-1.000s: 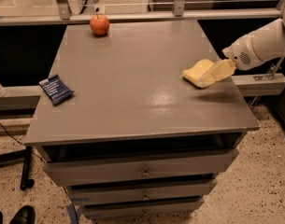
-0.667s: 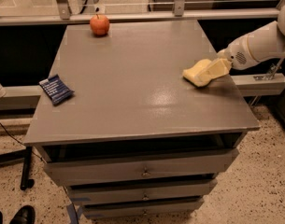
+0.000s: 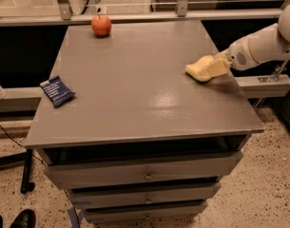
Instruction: Move sponge near apple
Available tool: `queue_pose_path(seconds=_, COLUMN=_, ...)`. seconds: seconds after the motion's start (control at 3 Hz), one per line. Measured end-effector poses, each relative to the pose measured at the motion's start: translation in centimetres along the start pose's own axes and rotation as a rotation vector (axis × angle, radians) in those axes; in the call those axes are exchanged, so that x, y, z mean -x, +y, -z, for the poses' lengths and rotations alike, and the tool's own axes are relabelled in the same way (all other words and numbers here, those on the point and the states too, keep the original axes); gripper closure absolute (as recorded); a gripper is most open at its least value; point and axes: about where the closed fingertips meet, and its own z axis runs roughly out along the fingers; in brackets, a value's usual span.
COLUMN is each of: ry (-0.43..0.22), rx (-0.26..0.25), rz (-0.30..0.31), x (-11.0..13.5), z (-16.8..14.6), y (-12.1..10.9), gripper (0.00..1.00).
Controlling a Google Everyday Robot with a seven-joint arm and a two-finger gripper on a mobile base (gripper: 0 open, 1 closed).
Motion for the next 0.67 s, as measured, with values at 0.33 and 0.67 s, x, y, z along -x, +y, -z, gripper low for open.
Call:
queue_pose_path(seconds=0.33, ry=-0.023, rx=-0.014, rz=-0.001, x=1.2, z=0.1, y=-0.4, gripper=0.85)
queue_pose_path(seconds=0.67, ry=-0.054, rx=-0.036, rz=0.011, x=3.1, z=0.9, y=-1.1, gripper=1.00)
